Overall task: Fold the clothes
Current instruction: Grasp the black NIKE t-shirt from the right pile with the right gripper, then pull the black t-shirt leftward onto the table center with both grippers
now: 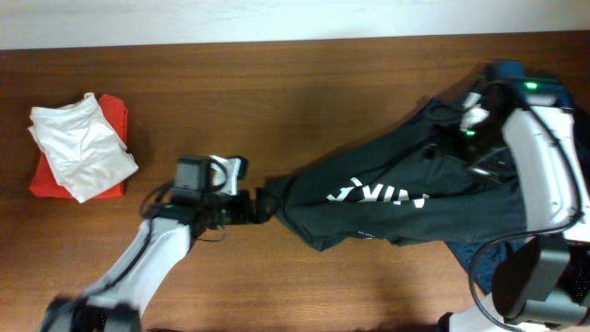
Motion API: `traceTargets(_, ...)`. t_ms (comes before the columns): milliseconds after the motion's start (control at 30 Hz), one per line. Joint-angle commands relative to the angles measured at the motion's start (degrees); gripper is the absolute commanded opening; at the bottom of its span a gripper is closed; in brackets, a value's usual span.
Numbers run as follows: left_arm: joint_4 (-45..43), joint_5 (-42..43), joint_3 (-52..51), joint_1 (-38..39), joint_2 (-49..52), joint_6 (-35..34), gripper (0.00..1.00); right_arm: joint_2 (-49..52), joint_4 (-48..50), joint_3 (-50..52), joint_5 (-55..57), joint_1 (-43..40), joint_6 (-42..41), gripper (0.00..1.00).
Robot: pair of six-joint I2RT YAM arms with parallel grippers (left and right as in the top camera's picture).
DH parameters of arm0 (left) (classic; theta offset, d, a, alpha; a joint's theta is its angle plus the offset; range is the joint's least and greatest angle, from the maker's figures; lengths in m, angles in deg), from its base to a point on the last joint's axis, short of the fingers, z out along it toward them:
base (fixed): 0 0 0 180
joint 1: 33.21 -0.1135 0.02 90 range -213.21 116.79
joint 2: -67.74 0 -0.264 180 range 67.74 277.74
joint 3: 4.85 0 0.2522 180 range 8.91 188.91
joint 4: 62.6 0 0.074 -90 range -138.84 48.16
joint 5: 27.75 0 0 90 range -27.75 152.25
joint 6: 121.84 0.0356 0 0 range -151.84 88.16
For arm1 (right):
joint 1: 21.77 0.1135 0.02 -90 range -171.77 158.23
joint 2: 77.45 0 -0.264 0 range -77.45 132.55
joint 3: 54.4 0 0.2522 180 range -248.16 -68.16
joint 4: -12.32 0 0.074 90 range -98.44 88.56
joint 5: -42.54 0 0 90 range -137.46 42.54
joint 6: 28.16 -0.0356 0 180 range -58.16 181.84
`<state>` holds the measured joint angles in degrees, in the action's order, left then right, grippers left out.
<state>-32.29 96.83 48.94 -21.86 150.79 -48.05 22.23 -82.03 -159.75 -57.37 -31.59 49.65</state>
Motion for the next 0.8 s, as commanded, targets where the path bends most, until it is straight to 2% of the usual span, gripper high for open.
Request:
traceTargets(0, -6.88, 4.2, 0.2, 5.29, 8.52, -9.57, 0.99, -1.6, -1.38, -0.68, 0.31, -4.35, -0.02, 0.99)
traceTargets(33, -9.11, 4.02, 0.2, 6.95, 10.95, -11.37, 0.97, -1.6, -1.75, -0.68, 0.31, -5.33, 1.05, 0.99)
traceTargets(67, -12.0, 3.98, 0.2, 8.83, 13.66, -12.94, 0.92, -1.6, -2.14, -0.68, 0.33, -5.9, 1.42, 0.99)
traceTargets(100, -14.91, 3.3, 0.2, 10.03, 14.97, -12.9, 0.62, -1.6, -2.23, -0.68, 0.33, -6.01, 1.42, 0.99)
traceTargets(133, -17.27, 1.29, 0.2, 10.75, 15.32, -12.87, 0.39, -1.6, -2.23, -0.68, 0.33, -6.01, 1.4, 0.99)
traceTargets(167, -20.15, 0.17, 0.22, 10.88, 15.28, -12.9, 0.01, -1.6, -2.25, -0.68, 0.33, -6.01, 1.4, 0.99)
traceTargets(233, -21.84, 0.79, 5.49, 9.46, 11.69, -10.69, 0.01, -1.6, -2.36, -0.68, 3.19, -6.01, 1.38, 0.99)
traceTargets(300, -14.32, -3.72, 15.13, 6.8, 4.9, -3.96, 0.01, -1.6, -2.29, -0.68, 5.95, -6.01, 1.25, 0.99)
traceTargets(333, -5.05, -14.21, 23.17, 3.52, 1.11, -3.17, 0.01, -1.6, -1.9, -0.68, 6.99, -6.01, 1.14, 0.99)
traceTargets(367, 0.5, -18.23, 27.96, 0.61, -0.17, -3.19, 0.01, -1.6, -1.7, -0.68, 7.37, -6.01, 1.16, 0.99)
traceTargets(467, 7.45, -18.16, 30.58, -7.74, -0.24, -1.86, 0.01, -1.6, -1.46, -0.68, 7.67, -6.01, 1.16, 0.99)
traceTargets(567, 1.75, -20.74, 30.58, -14.88, 0.92, -1.29, 0.01, -1.6, -1.49, -0.68, 7.65, -6.01, 1.16, 0.99)
traceTargets(600, -1.38, -20.94, 30.58, -16.11, 2.8, 0.7, 0.01, -1.6, -1.51, -0.68, 7.63, -6.01, 1.16, 0.99)
traceTargets(700, -11.91, -20.87, 30.62, -19.56, 10.88, 0.92, 0.01, -1.6, -1.88, -0.68, 7.63, -6.01, 1.2, 0.99)
traceTargets(733, -13.0, -20.87, 31.32, -20.33, 13.05, 0.9, 0.04, -1.6, -2.01, -0.68, 7.63, -6.01, 1.2, 0.99)
traceTargets(767, -12.09, -20.7, 32.54, -20.87, 14.95, 0.9, 0.66, -1.6, -2.1, -0.68, 7.65, -6.01, 1.22, 0.99)
